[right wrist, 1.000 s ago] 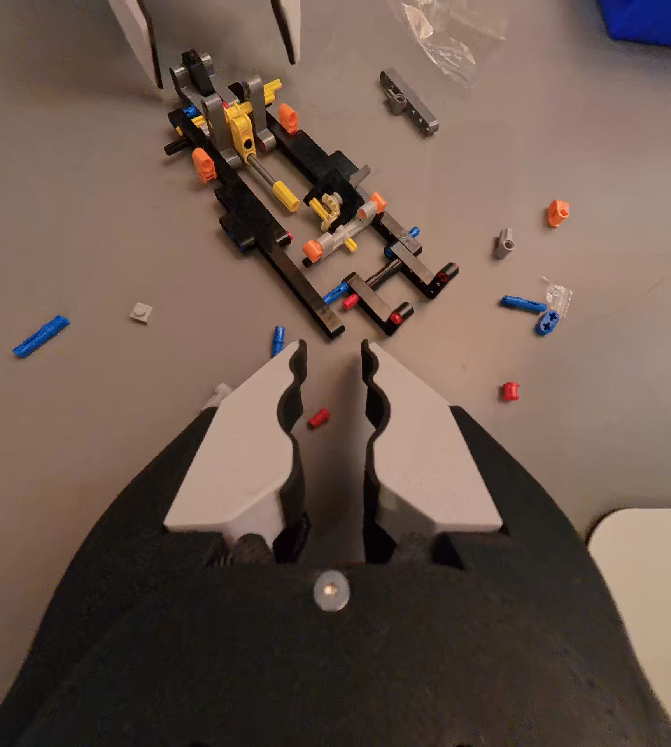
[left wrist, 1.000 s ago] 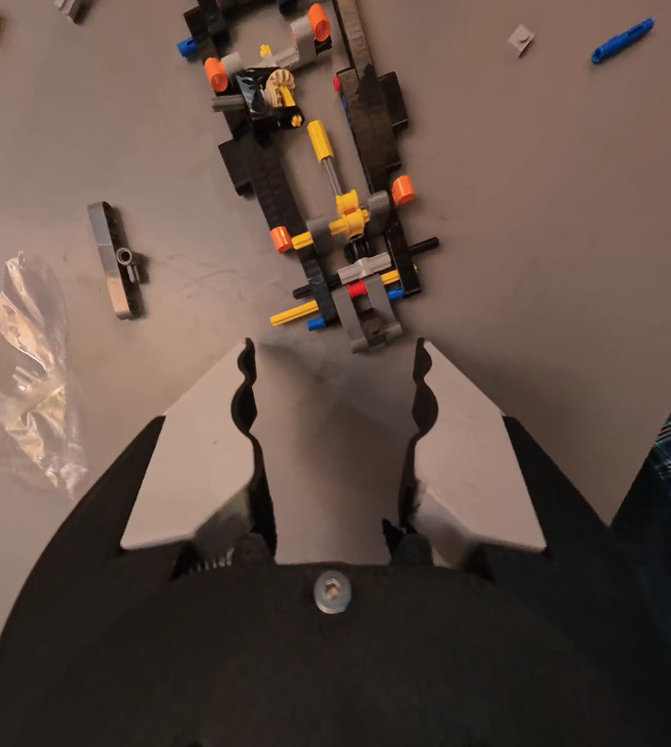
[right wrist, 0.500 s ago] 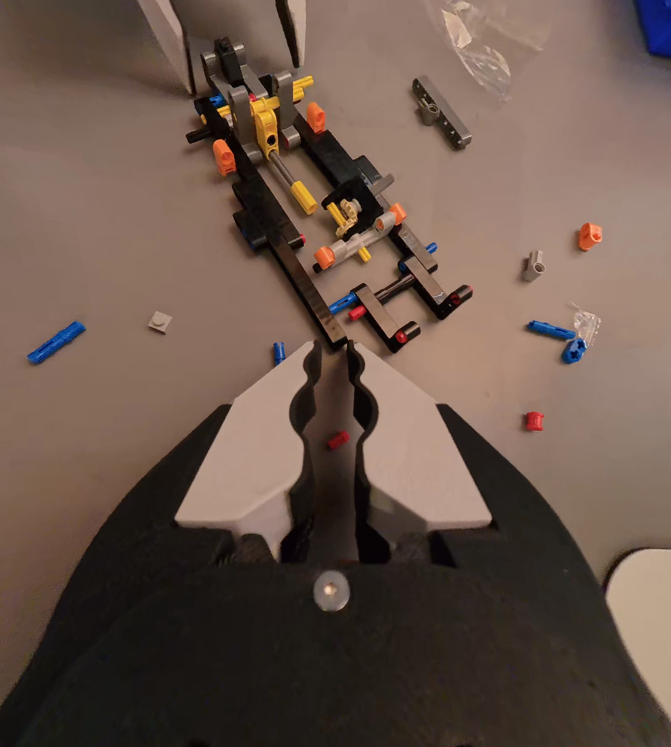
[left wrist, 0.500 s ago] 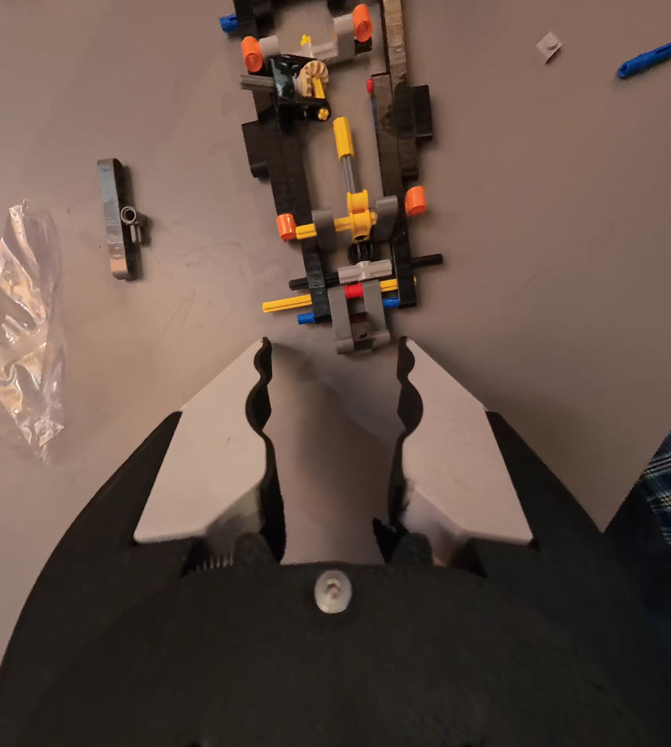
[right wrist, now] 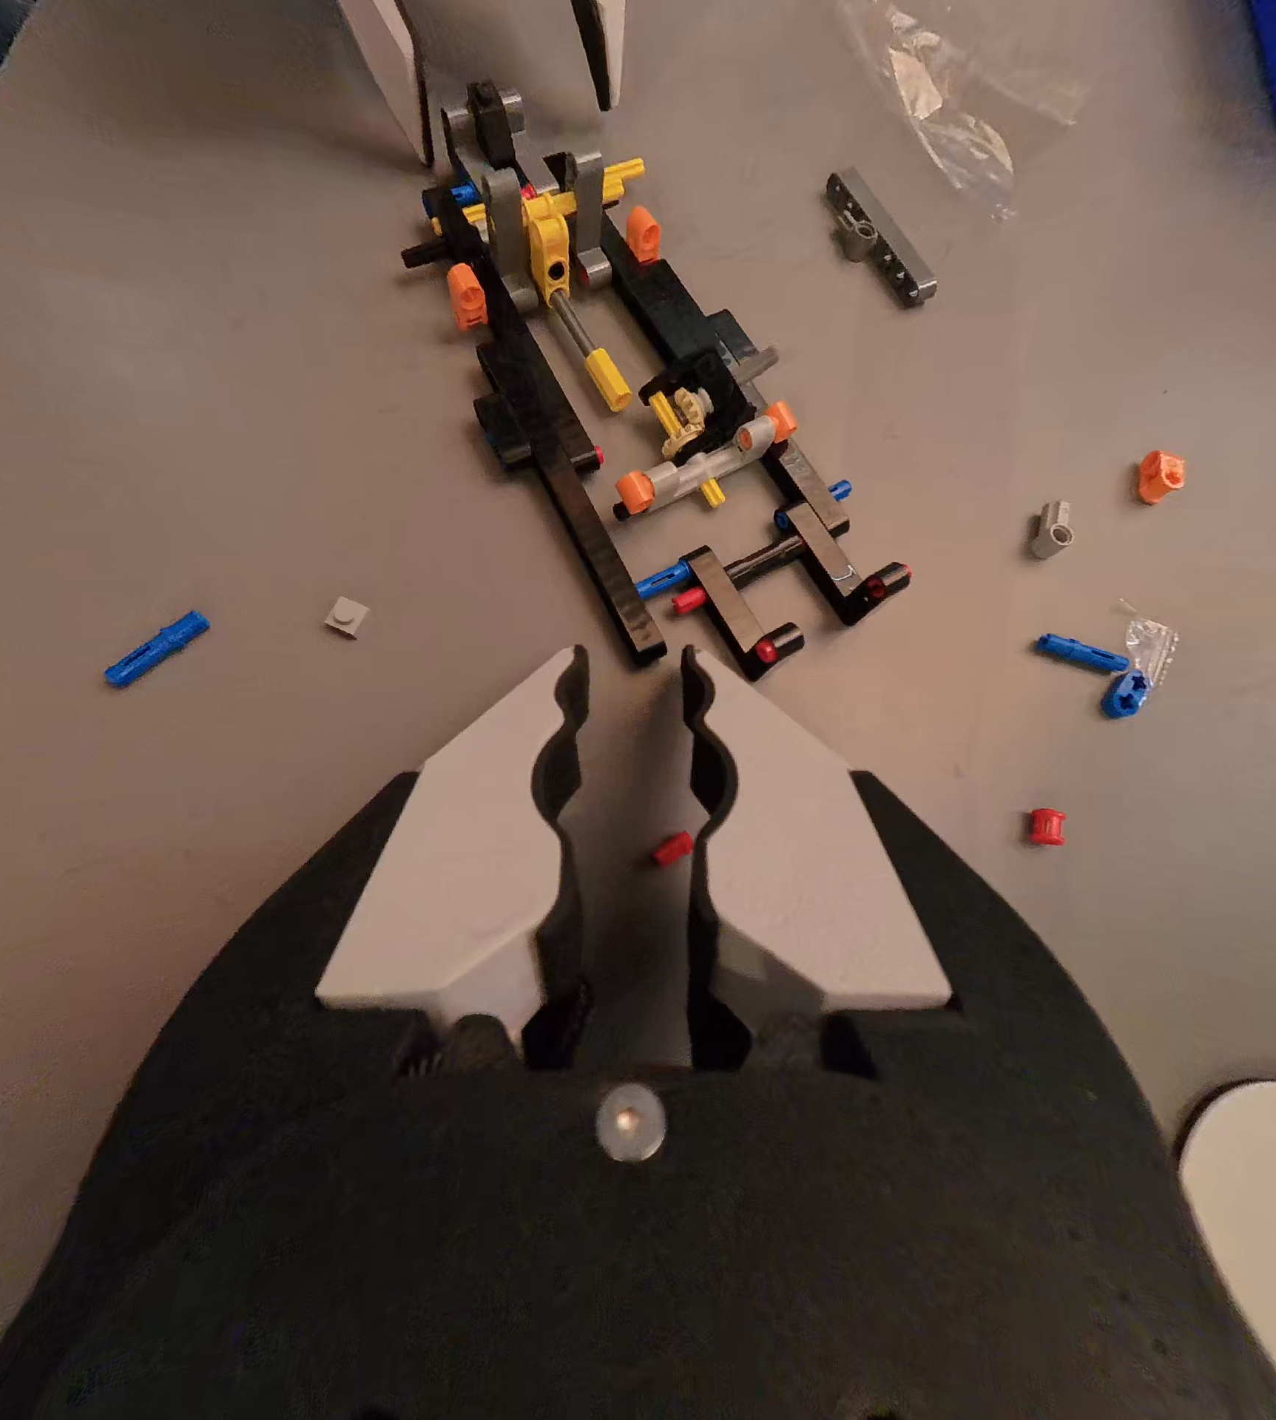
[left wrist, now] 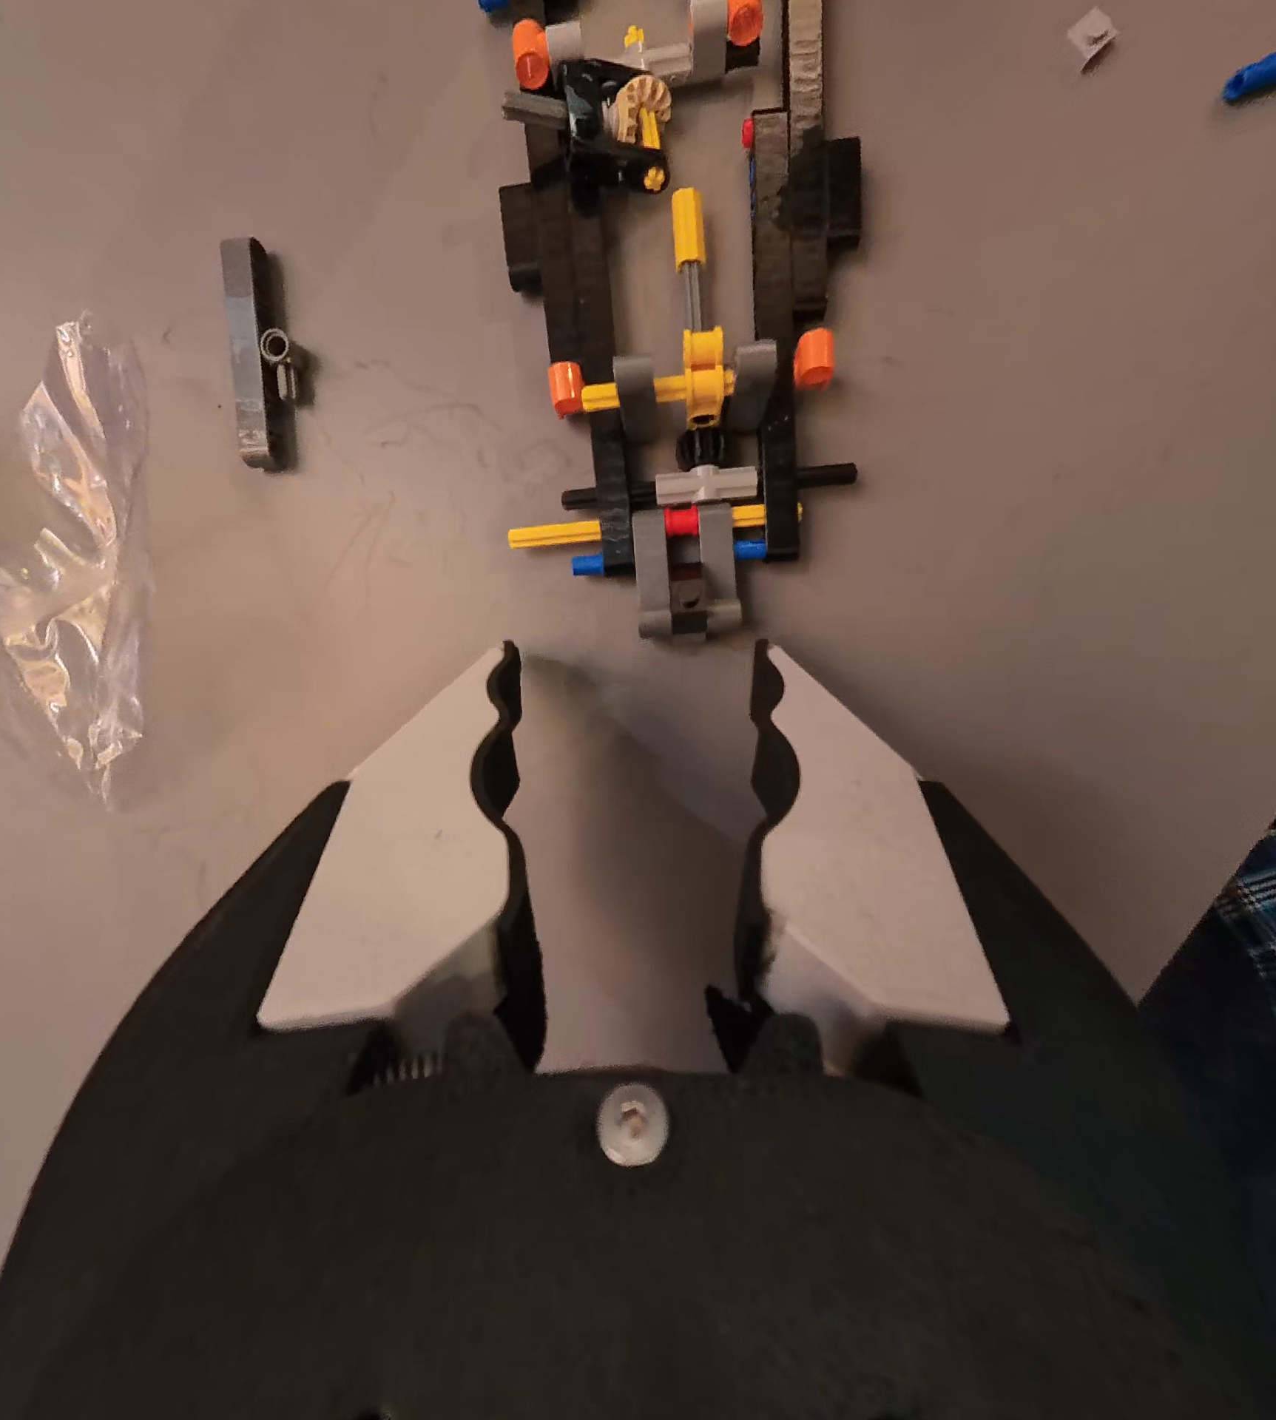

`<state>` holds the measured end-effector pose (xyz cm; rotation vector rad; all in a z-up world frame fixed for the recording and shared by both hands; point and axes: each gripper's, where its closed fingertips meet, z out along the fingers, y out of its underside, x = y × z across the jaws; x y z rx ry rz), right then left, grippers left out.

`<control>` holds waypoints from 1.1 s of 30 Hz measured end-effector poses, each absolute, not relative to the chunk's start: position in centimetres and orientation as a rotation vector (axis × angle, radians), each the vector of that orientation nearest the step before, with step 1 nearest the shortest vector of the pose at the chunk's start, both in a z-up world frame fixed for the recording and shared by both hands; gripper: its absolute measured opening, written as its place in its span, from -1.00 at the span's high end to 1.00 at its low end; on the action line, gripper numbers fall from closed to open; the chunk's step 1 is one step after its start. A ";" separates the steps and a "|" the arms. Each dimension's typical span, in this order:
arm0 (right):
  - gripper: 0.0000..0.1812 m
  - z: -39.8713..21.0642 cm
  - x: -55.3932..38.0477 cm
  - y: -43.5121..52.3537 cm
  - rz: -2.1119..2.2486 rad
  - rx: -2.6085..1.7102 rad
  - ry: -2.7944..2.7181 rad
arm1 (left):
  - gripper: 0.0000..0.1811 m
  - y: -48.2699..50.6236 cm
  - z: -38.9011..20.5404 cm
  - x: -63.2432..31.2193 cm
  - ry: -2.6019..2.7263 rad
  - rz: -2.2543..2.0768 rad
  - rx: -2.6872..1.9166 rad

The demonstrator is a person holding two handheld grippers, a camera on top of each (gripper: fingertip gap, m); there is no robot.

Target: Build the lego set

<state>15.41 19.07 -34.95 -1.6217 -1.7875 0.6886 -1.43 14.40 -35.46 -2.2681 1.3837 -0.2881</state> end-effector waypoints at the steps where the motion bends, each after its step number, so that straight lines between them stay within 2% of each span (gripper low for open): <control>1: 0.76 -34.9 15.5 19.1 0.688 -1.620 -1.787 | 0.36 14.3 -35.4 -1.4 1.378 -0.292 -2.267; 33: 0.73 -34.1 15.8 18.8 0.681 -1.557 -1.788 | 0.29 13.0 -35.3 -0.7 1.202 -0.316 -2.244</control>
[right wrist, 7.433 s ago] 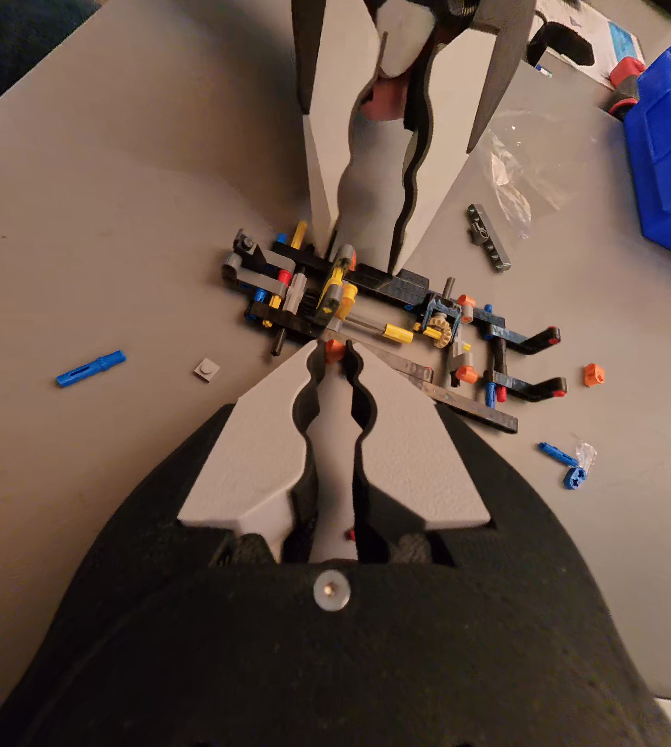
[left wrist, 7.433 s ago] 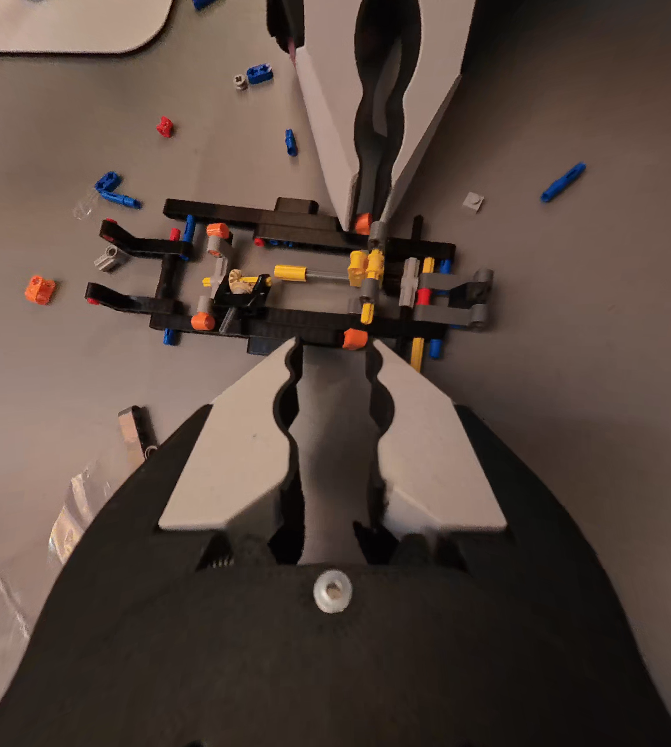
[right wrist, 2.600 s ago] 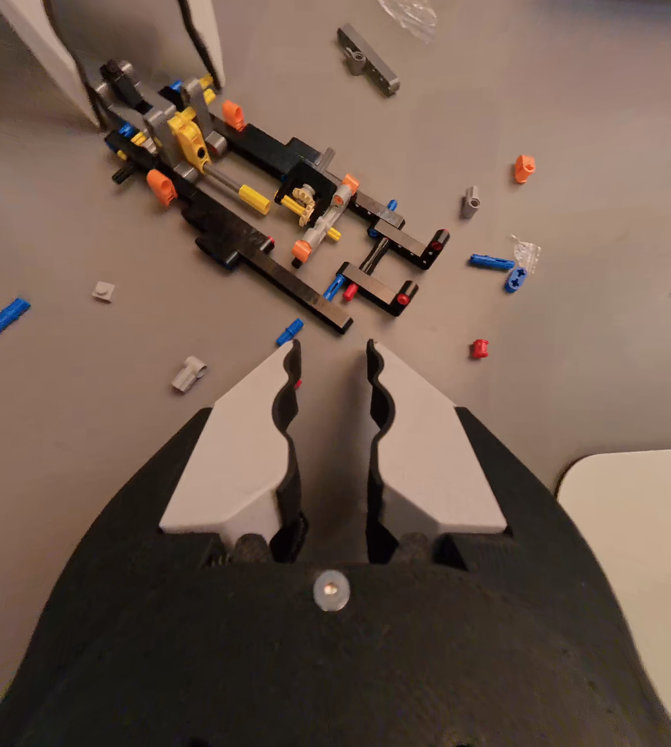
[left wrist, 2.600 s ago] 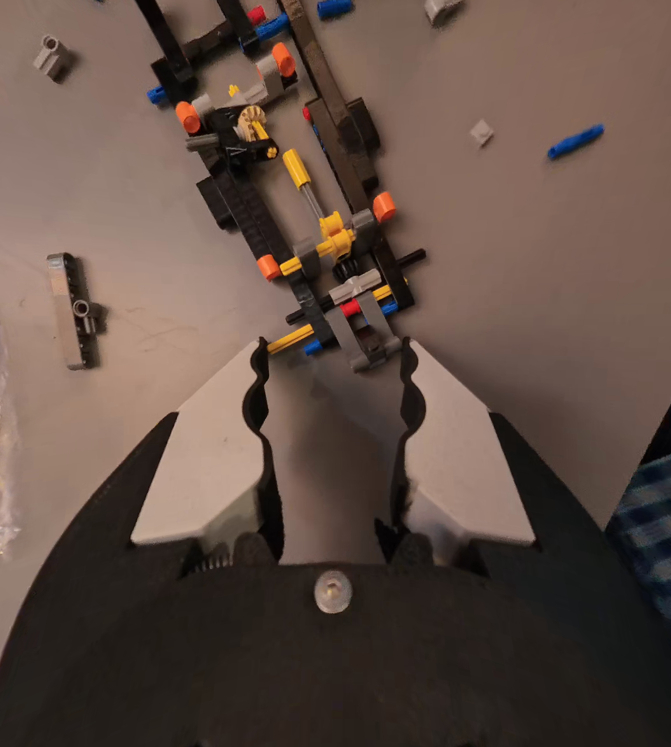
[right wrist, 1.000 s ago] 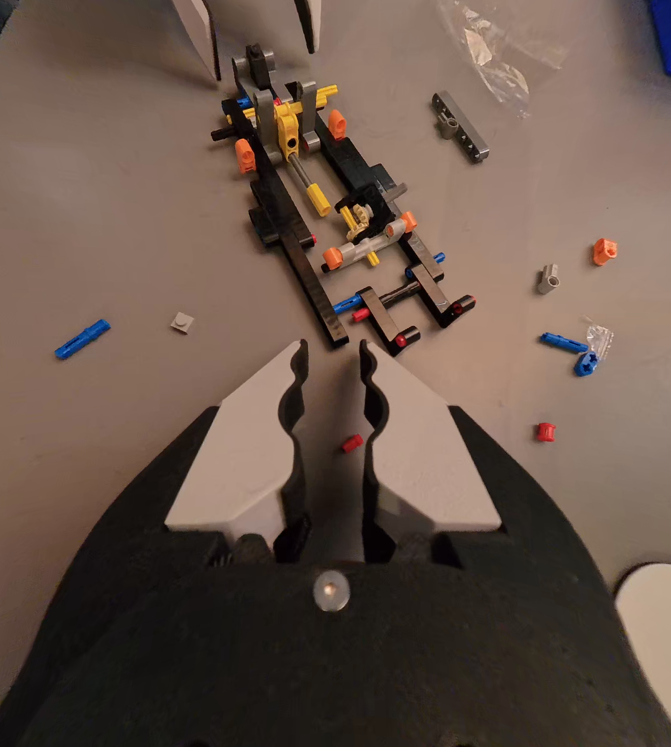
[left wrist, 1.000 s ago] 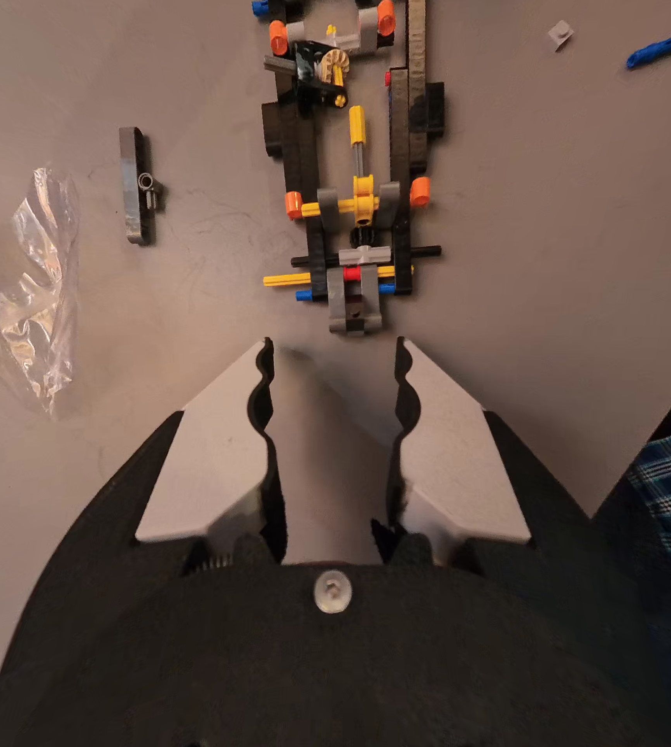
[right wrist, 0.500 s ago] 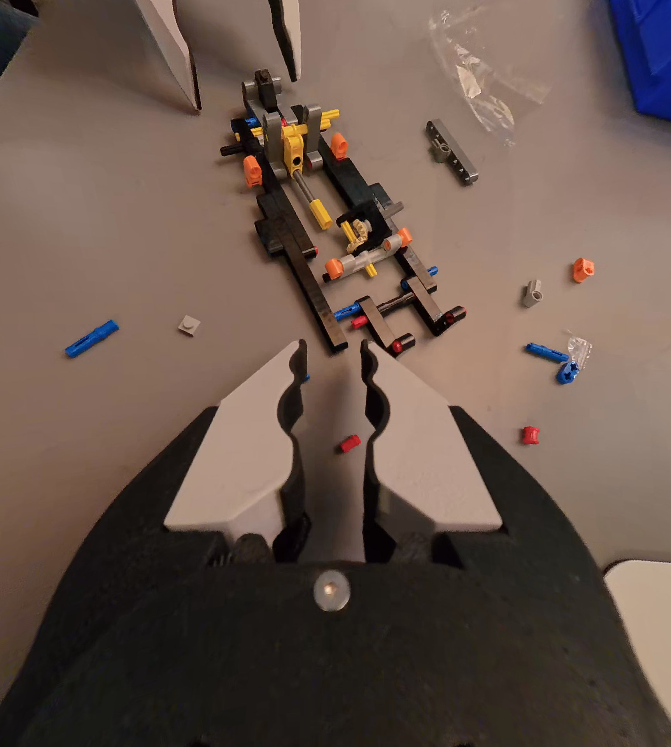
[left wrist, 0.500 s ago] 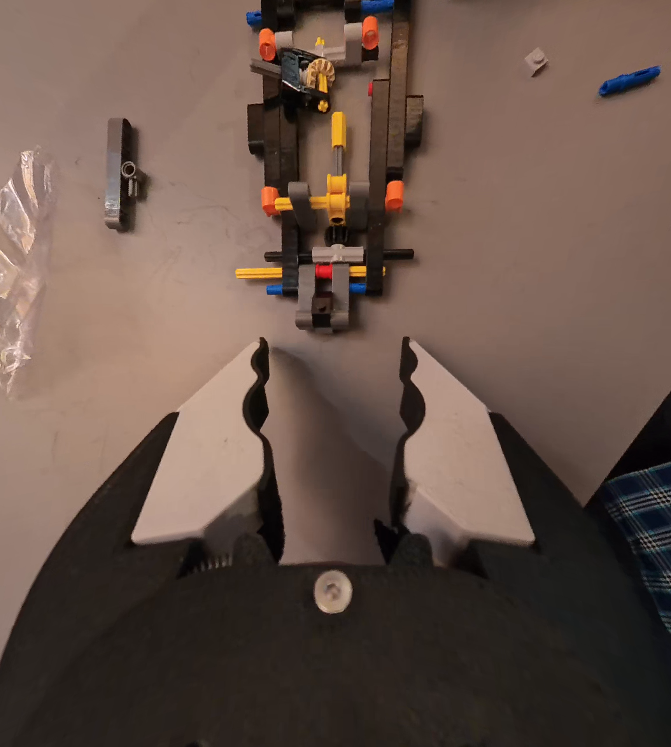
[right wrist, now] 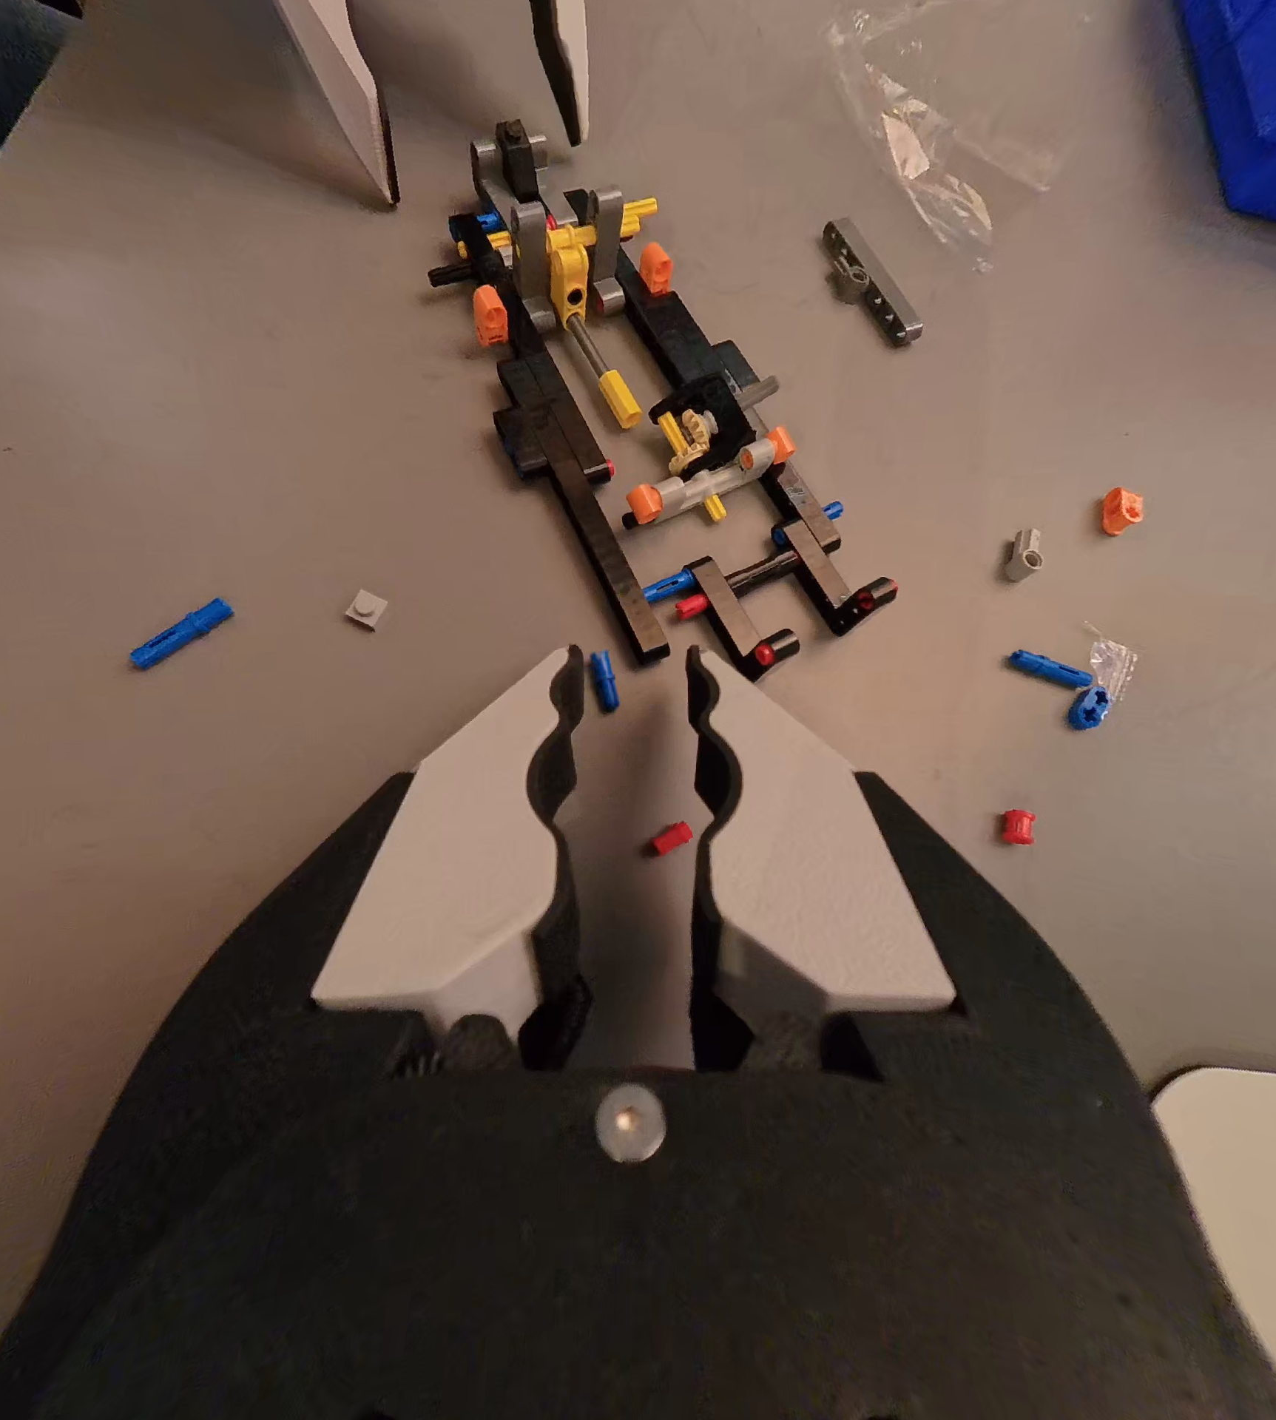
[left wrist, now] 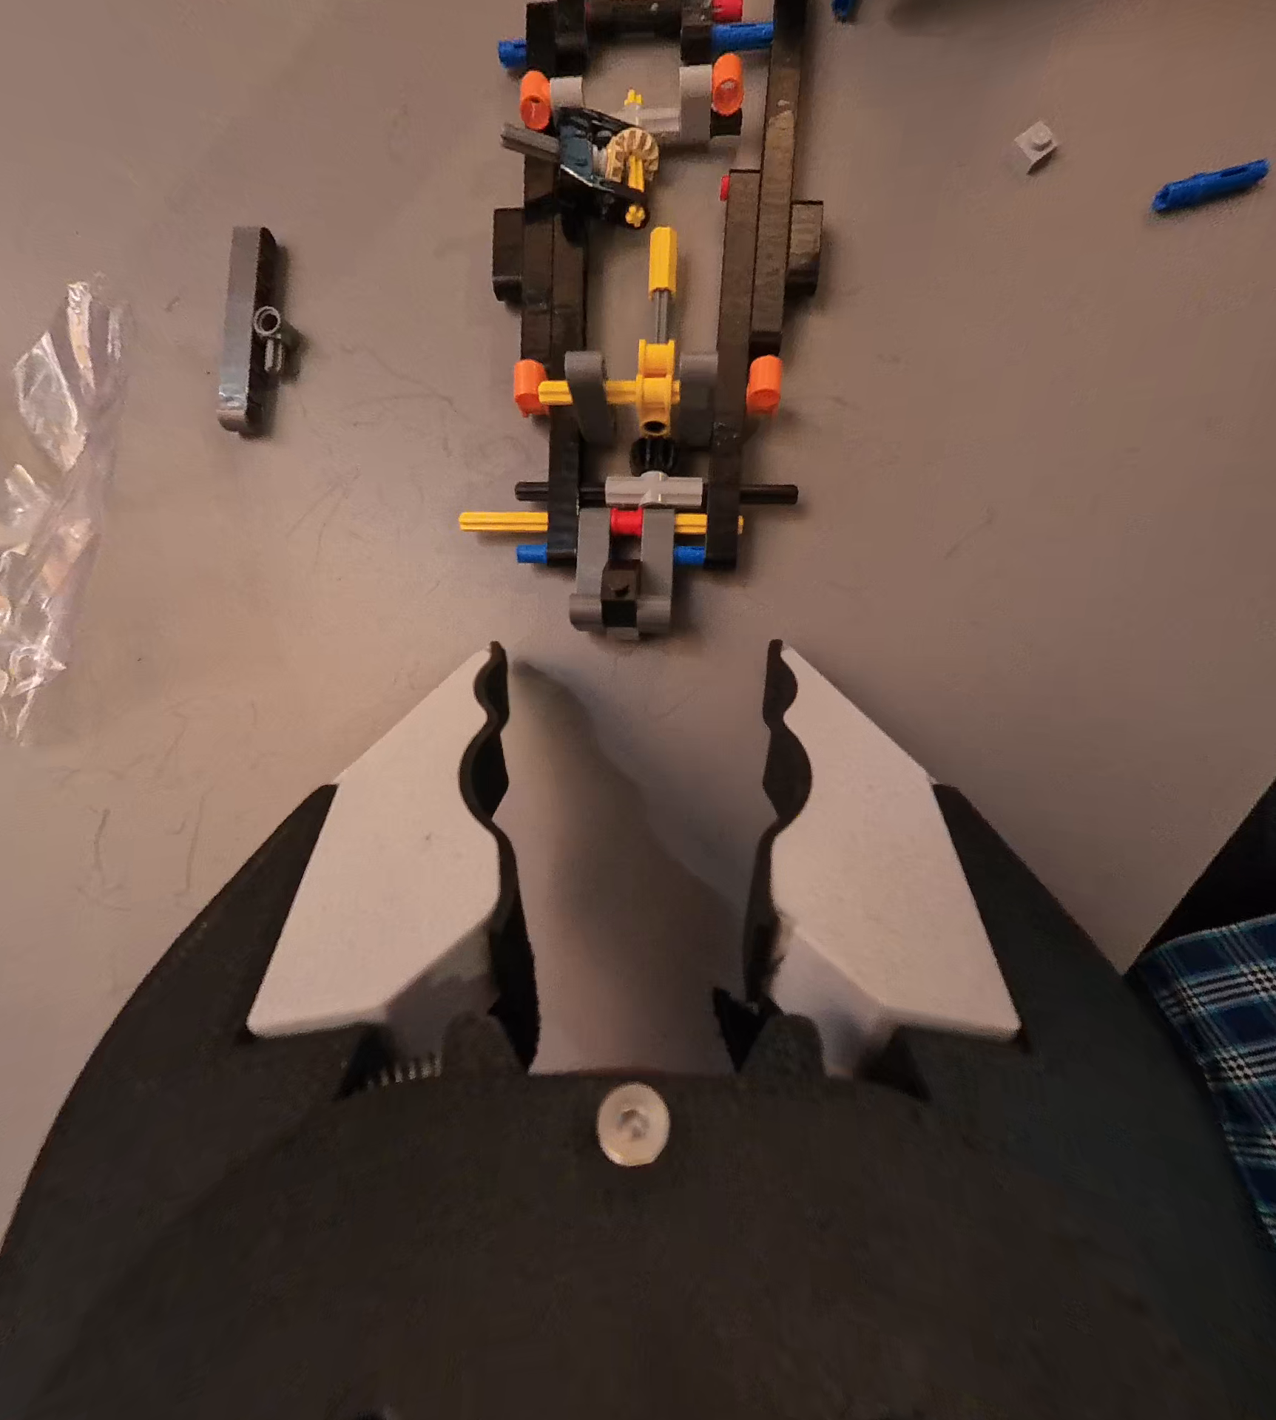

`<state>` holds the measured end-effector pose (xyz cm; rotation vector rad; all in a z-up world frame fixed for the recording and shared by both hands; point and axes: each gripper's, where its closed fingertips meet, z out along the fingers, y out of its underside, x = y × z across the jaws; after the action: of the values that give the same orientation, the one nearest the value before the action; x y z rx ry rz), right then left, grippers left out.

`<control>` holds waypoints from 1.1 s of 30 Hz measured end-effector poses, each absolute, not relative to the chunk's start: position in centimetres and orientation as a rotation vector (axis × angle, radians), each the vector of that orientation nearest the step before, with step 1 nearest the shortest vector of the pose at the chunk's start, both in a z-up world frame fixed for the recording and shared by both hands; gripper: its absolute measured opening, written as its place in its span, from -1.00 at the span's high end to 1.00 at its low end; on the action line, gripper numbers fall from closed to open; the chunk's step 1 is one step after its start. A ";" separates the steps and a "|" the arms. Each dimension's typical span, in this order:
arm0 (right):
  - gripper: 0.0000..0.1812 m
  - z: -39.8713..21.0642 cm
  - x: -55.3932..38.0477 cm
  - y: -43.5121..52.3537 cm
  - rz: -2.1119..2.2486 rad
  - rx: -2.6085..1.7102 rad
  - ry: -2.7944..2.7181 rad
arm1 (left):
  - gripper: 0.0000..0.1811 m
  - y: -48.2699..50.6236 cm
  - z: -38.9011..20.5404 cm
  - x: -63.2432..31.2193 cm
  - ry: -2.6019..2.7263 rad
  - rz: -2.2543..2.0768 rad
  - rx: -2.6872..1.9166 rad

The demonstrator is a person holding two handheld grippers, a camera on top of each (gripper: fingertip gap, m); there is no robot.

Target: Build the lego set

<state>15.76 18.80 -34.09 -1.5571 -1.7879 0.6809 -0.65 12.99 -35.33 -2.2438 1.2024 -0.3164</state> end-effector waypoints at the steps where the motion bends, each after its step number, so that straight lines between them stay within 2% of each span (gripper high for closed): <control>1: 0.73 -34.1 15.8 18.8 0.680 -1.556 -1.787 | 0.27 13.1 -35.2 -0.6 1.195 -0.317 -2.238; 7: 0.72 -33.9 15.9 18.9 0.672 -1.550 -1.783 | 0.12 13.5 -34.7 0.2 1.174 -0.327 -2.222; 27: 0.70 -33.9 16.9 20.1 0.626 -1.564 -1.746 | -0.19 12.7 -36.1 -1.5 0.984 -0.336 -2.310; 33: 0.70 -34.1 17.2 20.5 0.604 -1.571 -1.741 | -0.48 12.7 -36.5 -0.9 0.946 -0.361 -2.241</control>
<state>17.16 20.55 -34.08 -1.5709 -1.7412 0.6040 -0.87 12.73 -36.45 -2.2410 0.9461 -0.3614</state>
